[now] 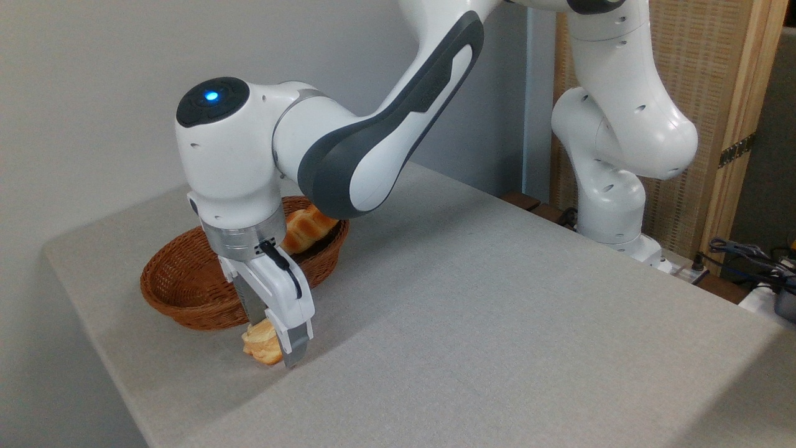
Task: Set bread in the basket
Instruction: 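Lower the open gripper down around the golden bread roll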
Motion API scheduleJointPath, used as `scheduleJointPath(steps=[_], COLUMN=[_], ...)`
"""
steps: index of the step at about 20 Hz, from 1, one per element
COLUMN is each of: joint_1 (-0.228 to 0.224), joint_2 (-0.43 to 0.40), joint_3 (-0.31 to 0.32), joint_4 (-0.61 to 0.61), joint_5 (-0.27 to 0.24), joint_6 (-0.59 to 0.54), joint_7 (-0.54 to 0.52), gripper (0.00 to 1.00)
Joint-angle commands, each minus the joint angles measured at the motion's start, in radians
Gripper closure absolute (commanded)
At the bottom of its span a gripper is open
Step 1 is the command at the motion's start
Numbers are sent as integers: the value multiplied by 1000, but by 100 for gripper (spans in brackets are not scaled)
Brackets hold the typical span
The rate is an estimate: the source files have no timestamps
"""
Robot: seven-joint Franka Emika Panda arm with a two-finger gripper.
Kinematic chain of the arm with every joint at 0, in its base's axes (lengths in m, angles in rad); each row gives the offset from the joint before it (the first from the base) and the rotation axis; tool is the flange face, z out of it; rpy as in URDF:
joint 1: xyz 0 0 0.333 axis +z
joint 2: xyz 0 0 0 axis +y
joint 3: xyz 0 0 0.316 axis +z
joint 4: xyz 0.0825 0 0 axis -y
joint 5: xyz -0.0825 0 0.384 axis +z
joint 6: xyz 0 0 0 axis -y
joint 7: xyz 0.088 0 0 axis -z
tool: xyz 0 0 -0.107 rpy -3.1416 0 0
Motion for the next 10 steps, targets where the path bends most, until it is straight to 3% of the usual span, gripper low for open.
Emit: scheduleJointPath(steps=[1, 2, 3, 10], joint_1=[2, 3, 3, 3], joint_2=[9, 9, 9, 9], joint_3=[-2, -2, -2, -2], joint_4=[0, -1, -1, 0], joint_5=[-10, -10, -10, -10], joint_6=[20, 20, 20, 20], joint_7=[3, 3, 3, 5], gripper=[34, 47, 50, 50])
